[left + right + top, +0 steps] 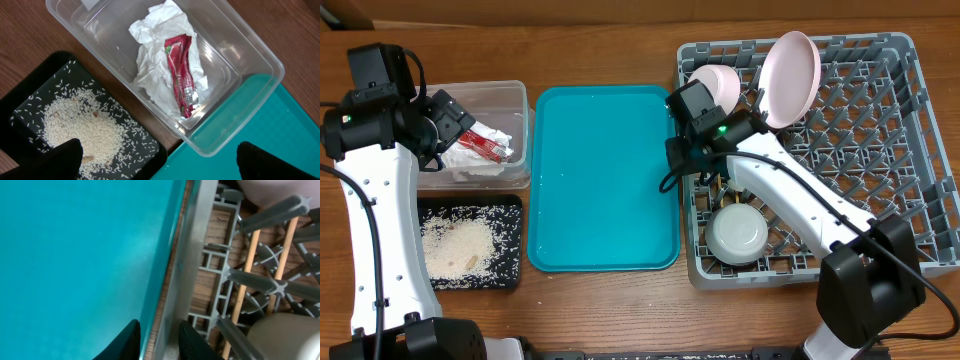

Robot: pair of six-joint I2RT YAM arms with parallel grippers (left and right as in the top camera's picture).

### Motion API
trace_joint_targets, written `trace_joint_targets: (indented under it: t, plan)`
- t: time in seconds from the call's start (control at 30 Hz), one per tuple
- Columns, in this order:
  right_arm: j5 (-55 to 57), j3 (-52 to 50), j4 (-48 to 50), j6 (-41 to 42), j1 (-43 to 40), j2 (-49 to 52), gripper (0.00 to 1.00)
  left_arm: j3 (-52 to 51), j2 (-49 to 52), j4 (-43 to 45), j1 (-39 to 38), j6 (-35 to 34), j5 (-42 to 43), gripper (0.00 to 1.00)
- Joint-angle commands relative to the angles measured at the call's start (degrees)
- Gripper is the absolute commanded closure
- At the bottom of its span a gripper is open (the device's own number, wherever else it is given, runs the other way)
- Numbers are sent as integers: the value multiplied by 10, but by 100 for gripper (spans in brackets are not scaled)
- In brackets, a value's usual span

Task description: Sort waste into correct bins and load items into the dishwasher

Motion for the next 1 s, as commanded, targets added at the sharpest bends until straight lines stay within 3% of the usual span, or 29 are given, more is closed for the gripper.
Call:
trace_joint_targets:
  t: [0.0,0.13,0.33,0.73,0.8,0.97]
  plan:
    - [10,-28,11,5,0,2,72,10,5,1,-4,-12,0,0]
    - [9,-38,17,20,0,2,74,10,5,1,-4,-12,0,0]
    - [9,-38,33,37,0,2,85,10,5,1,-4,-12,0,0]
    - [3,-38,58,48,0,2,86,10,5,1,-4,-12,1,0]
    - [3,-38,57,48,0,2,85,10,5,1,-4,-12,0,0]
    - [8,-32,45,43,-2,1,68,10,5,1,-4,-12,1,0]
